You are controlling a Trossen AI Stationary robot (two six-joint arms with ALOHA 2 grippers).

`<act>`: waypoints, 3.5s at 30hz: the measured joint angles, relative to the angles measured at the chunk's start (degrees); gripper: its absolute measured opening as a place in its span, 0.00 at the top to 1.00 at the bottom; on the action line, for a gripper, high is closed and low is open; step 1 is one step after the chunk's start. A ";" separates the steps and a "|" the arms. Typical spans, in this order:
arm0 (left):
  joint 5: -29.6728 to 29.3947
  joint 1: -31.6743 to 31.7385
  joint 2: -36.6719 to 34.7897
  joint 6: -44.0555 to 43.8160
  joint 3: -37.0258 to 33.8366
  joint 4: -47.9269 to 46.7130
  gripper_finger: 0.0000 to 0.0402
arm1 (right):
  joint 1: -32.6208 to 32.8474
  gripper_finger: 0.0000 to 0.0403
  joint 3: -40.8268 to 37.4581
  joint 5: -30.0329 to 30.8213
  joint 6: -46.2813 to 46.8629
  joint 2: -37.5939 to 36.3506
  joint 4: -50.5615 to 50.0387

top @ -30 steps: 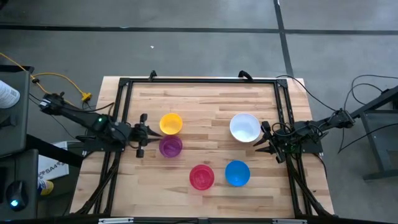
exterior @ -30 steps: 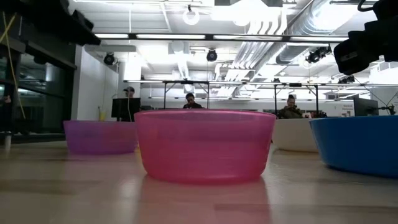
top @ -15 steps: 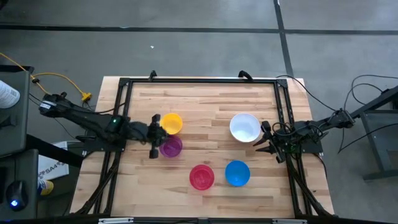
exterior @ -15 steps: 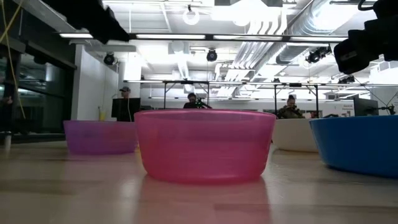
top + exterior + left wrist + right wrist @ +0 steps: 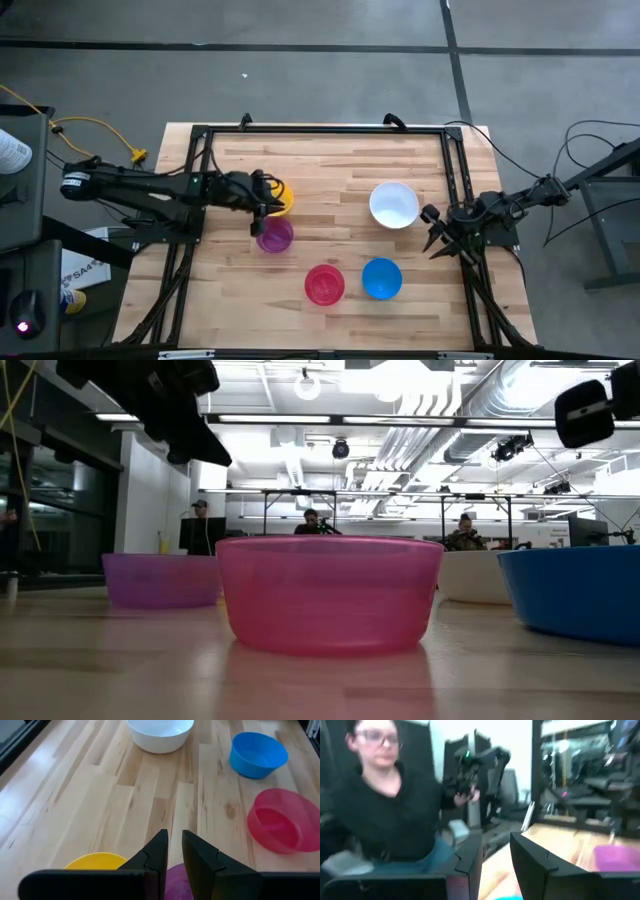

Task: Nest bowls inside each other
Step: Stack the yellow bowl on top of the white bowl

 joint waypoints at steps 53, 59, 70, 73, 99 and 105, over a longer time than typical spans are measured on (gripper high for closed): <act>8.17 22.54 16.93 3.61 12.27 -28.87 0.86 | -19.32 0.77 47.12 28.25 -7.45 45.81 -34.89; 5.12 22.61 28.20 12.95 23.19 -36.58 0.86 | -19.62 0.77 47.12 24.42 -7.12 45.95 -34.80; 8.73 25.73 32.02 27.08 24.19 -35.27 0.86 | -19.63 0.77 47.12 19.64 -6.01 45.95 -34.87; 11.33 26.76 32.02 28.76 24.20 -34.90 0.86 | -19.63 0.77 47.12 19.67 -6.06 45.95 -34.88; 5.80 28.33 36.52 30.34 24.15 -34.44 0.85 | -19.50 0.77 47.15 17.92 -6.09 45.91 -34.90; 6.14 28.11 35.78 30.34 24.25 -34.14 0.85 | -19.52 0.77 47.15 17.94 -6.09 45.91 -34.90</act>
